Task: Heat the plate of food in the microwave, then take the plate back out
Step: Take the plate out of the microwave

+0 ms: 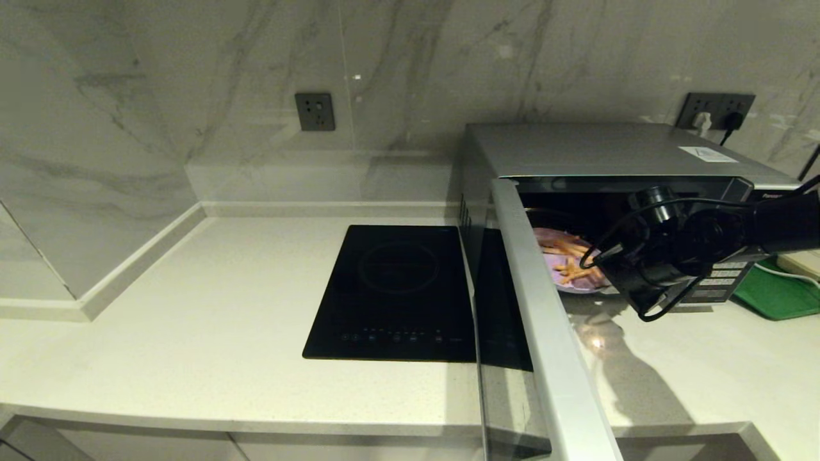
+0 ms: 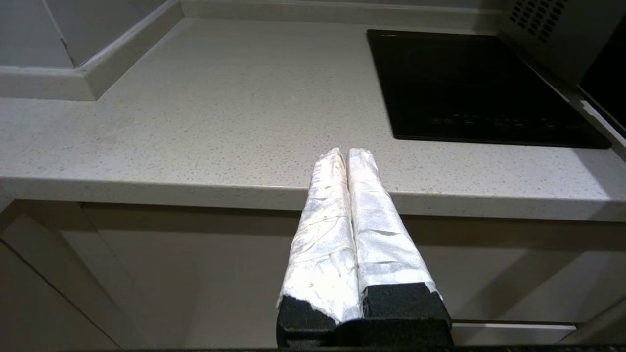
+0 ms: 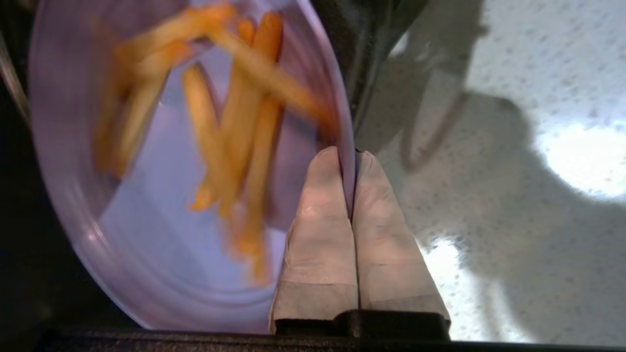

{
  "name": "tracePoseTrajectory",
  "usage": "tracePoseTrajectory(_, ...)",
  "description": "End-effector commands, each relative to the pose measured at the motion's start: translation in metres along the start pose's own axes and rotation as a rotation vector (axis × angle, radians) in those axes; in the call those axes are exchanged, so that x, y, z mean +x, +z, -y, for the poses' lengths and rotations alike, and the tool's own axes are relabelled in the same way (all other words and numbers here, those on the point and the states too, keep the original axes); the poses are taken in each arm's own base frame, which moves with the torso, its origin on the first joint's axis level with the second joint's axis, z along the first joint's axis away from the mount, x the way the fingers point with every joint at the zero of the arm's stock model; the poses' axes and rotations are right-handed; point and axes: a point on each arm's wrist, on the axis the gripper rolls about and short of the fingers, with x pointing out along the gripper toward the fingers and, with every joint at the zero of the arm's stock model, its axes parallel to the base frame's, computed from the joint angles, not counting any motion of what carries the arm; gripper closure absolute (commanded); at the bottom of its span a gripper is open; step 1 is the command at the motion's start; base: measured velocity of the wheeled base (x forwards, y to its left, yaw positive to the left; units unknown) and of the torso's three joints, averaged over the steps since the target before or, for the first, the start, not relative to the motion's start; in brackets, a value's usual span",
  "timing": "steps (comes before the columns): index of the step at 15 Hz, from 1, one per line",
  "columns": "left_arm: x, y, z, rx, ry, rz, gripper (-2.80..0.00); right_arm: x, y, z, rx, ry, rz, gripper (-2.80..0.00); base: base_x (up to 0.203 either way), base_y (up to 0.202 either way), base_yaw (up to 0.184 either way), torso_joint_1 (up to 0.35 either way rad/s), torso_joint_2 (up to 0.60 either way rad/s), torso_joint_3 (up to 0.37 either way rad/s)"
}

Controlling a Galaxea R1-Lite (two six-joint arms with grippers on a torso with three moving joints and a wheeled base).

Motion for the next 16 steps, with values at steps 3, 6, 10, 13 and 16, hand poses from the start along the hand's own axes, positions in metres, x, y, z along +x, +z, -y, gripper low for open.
tracePoseTrajectory(3, 0.0, 0.0, 0.0, 0.0, 0.002, 0.0, 0.0, -0.01, 0.008, -0.015, 0.012, 0.019, 0.008, 0.0, 0.0, 0.0, 0.0, 0.0, 0.0, 0.0)
tracePoseTrajectory(6, 0.0, 0.0, 0.0, 0.0, 0.002, 0.0, 0.0, -0.01, 0.01, -0.017, 0.015, 0.017, 0.006, 0.0, 0.0, 0.0, 0.0, 0.0, 0.0, 0.0)
tracePoseTrajectory(10, 0.0, 0.0, 0.0, 0.0, 0.002, 0.0, 0.0, -0.015, 0.012, -0.02, 0.016, 0.032, 0.012, 0.0, 0.0, 0.0, 0.0, 0.0, 0.0, 0.0)
tracePoseTrajectory(13, 0.0, 0.0, 0.0, 0.0, 0.002, 0.0, 0.0, -0.023, 0.012, -0.019, 0.016, 0.04, 0.015, 0.0, 0.0, 0.0, 0.0, 0.0, 0.0, 0.0)
tracePoseTrajectory(16, 0.0, 0.0, 0.0, 0.0, 0.002, 0.0, 0.0, -0.033, 0.01, -0.013, 0.012, 0.025, 0.006, 0.0, 0.0, 0.0, 0.0, 0.0, 0.0, 0.0)
